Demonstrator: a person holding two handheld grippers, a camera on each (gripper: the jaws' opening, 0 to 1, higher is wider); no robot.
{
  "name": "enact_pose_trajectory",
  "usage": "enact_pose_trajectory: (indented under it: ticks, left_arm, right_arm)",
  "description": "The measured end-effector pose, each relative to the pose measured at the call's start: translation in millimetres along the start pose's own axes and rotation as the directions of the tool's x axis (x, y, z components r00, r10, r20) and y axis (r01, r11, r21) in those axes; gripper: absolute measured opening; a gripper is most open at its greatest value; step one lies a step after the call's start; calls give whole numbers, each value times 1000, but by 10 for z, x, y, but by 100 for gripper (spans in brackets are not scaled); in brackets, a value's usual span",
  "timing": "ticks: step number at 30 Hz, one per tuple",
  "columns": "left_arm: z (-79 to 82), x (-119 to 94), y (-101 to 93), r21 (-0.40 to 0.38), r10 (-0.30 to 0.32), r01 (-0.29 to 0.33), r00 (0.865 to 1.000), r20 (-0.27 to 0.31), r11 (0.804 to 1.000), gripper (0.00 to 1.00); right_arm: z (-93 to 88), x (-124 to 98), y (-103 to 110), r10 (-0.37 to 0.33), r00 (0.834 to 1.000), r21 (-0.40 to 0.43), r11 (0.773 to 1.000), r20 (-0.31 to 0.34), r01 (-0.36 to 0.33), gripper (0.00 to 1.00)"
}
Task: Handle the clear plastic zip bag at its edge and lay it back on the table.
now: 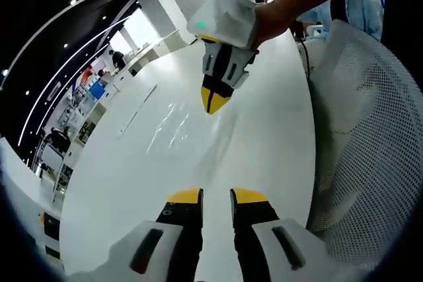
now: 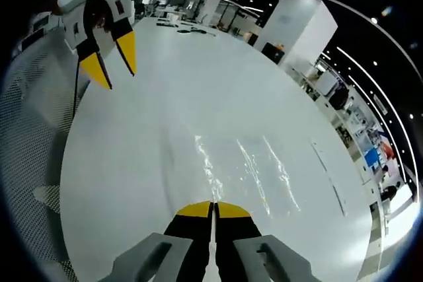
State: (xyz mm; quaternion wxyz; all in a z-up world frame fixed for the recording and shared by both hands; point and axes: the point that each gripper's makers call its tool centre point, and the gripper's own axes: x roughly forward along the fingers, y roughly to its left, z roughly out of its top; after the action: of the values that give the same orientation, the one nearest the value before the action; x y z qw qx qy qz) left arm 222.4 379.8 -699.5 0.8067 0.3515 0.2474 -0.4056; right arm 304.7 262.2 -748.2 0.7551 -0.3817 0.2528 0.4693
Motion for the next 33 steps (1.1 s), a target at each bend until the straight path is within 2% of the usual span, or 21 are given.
enact_pose_trajectory:
  ticks: [17,33]
  left_arm:
    - [31,6,-35,16,-10,10,1000,-3,1000,14]
    - [-11,-4,-53,17,-17,17,1000,-7,1000,13]
  right_arm:
    - [-158,18,194,58,997,5,998,-43,-58,0]
    - [-176,50,319,89,995,29,996,-53,-88,0]
